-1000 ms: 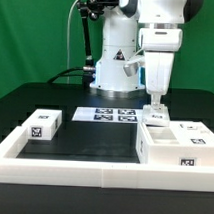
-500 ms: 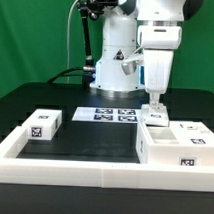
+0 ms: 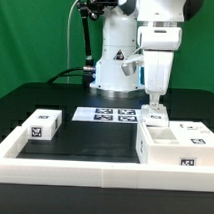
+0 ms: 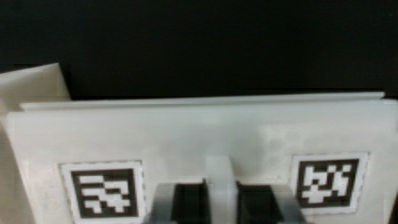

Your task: Assemble cabinet

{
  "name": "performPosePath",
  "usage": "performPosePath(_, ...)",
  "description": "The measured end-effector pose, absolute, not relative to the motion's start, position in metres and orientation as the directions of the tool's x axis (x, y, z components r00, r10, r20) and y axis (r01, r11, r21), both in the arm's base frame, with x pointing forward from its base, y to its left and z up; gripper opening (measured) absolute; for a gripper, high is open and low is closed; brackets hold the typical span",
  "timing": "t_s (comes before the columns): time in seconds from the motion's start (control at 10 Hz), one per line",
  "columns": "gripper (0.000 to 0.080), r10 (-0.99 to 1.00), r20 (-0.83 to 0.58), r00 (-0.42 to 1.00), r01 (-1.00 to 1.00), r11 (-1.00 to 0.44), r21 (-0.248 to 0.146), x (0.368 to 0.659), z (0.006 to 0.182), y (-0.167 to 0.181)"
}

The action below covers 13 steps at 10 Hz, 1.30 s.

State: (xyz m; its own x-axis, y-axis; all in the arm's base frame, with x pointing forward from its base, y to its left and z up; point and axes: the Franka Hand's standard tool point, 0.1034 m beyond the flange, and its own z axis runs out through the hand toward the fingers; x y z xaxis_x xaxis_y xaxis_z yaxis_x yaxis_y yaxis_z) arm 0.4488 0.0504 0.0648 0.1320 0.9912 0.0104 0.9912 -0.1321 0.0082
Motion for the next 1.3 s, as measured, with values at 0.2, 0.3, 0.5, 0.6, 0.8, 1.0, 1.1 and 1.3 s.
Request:
performPosePath(0.2,0.007,0.991,0.011,0.132,0.991,-0.133,0.009,0.4492,0.065,0.0504)
performPosePath(0.3,0.007,0.991,0.011,0.132,0.991,-0.133,0.009,0.4492,0.065,0.0504)
performPosePath(0.5,0.007,0.991,0.01,0.133,0.991,-0.133,0.008,0.4487,0.0647,0.0503)
performPosePath(0.6,0.007,0.991,0.01,0.133,0.991,-0.133,0.008,0.4485,0.0646,0.0503)
performPosePath(0.8,0.007,0.991,0.01,0.133,0.991,-0.133,0.007,0.4485,0.0645,0.0504)
performPosePath(1.0,0.007,0.991,0.012,0.132,0.991,-0.132,0.009,0.4504,0.0643,0.0513)
performPosePath(1.1,0.007,0.991,0.013,0.133,0.991,-0.133,0.011,0.4529,0.0644,0.0519)
performPosePath(1.3,0.007,0.991,0.014,0.134,0.991,-0.134,0.015,0.4554,0.0653,0.0525)
